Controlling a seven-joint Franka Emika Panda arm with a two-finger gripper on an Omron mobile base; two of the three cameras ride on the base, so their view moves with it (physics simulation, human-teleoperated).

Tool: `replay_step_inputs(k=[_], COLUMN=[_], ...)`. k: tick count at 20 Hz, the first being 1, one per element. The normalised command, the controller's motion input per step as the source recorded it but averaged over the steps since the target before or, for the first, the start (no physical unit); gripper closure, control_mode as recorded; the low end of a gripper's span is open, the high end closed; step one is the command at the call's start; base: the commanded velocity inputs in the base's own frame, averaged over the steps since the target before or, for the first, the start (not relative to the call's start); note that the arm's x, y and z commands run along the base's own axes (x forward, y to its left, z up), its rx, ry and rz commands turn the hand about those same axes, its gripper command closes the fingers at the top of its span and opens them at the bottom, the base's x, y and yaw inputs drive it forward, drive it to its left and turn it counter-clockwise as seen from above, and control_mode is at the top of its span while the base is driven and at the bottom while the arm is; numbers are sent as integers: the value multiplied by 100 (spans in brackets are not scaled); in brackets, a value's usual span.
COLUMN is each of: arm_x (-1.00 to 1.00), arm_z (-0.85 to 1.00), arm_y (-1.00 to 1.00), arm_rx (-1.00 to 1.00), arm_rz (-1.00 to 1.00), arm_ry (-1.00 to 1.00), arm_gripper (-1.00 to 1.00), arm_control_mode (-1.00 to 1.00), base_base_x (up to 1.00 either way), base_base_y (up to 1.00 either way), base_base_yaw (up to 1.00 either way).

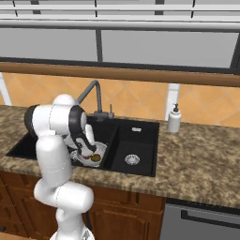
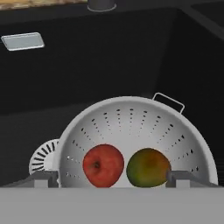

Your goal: Put the colander in the sink, put the apple, mango in the colander, and turn on the sink faucet and pour water over the colander.

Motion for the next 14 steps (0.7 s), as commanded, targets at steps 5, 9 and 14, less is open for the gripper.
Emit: replay_step_inputs(k=[5, 9, 14], arm_x=[-72, -77, -60], arm_z=[96, 97, 99], arm_y=[17, 0, 0], arm_rx=[21, 15, 5], arm_rz=[-5, 0, 0], arm_ry=[-27, -14, -2], arm_gripper=[-100, -100, -100], arm_control_mode=[-100, -100, -100], base_base_x=[0, 0, 0], base_base_y=[0, 0, 0], base_base_yaw=[0, 0, 0])
